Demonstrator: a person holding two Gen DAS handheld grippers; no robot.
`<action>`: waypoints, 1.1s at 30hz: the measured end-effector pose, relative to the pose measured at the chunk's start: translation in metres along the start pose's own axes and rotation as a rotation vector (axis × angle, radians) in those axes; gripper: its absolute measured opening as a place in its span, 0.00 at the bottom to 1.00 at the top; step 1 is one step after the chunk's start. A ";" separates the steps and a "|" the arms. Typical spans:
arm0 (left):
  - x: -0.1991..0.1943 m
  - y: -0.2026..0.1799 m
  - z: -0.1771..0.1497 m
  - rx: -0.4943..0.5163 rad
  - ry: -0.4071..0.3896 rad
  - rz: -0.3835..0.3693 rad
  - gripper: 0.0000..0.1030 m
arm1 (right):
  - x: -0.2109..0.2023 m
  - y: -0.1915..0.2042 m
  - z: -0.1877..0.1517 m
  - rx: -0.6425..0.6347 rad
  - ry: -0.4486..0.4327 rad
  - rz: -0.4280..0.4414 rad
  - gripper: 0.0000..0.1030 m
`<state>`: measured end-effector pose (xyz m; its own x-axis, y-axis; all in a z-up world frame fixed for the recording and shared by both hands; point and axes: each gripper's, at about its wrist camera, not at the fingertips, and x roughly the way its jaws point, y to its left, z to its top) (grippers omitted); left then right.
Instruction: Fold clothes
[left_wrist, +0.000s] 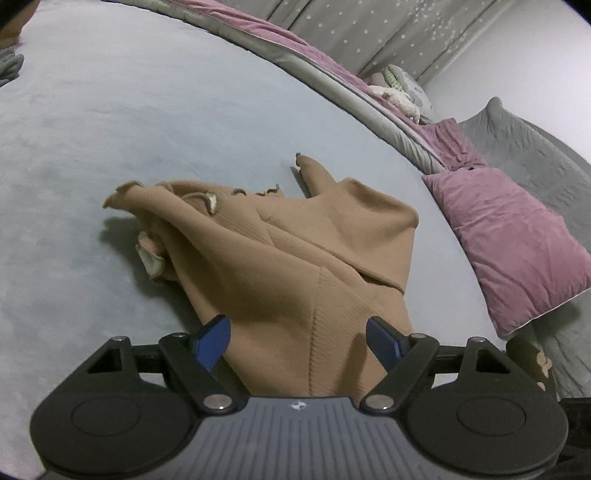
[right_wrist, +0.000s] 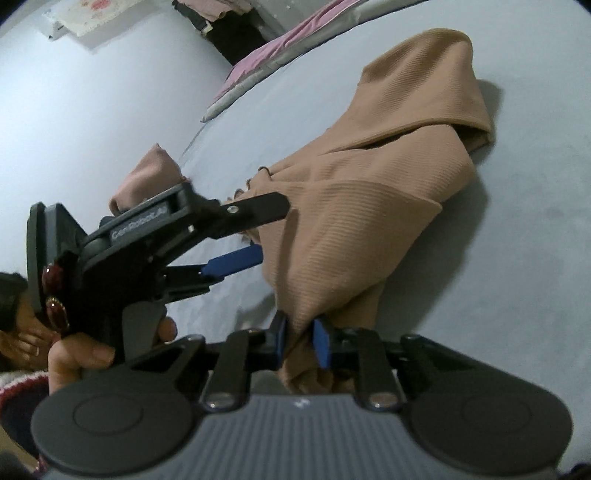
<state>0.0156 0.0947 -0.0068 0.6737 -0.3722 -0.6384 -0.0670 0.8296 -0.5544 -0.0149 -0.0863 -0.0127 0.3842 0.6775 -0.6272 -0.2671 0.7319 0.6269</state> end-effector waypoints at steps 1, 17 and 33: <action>0.001 -0.001 -0.001 0.000 0.003 0.003 0.78 | -0.001 0.001 0.000 -0.001 0.001 -0.001 0.16; 0.013 0.001 0.001 -0.095 -0.020 0.068 0.42 | 0.017 0.019 -0.010 -0.060 0.049 0.008 0.23; -0.024 0.007 -0.006 0.036 -0.047 0.085 0.11 | -0.045 -0.008 0.023 -0.111 -0.185 -0.241 0.78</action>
<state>-0.0052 0.1072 0.0015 0.7003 -0.2809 -0.6563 -0.0991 0.8722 -0.4790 -0.0098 -0.1243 0.0205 0.5994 0.4659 -0.6509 -0.2394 0.8803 0.4096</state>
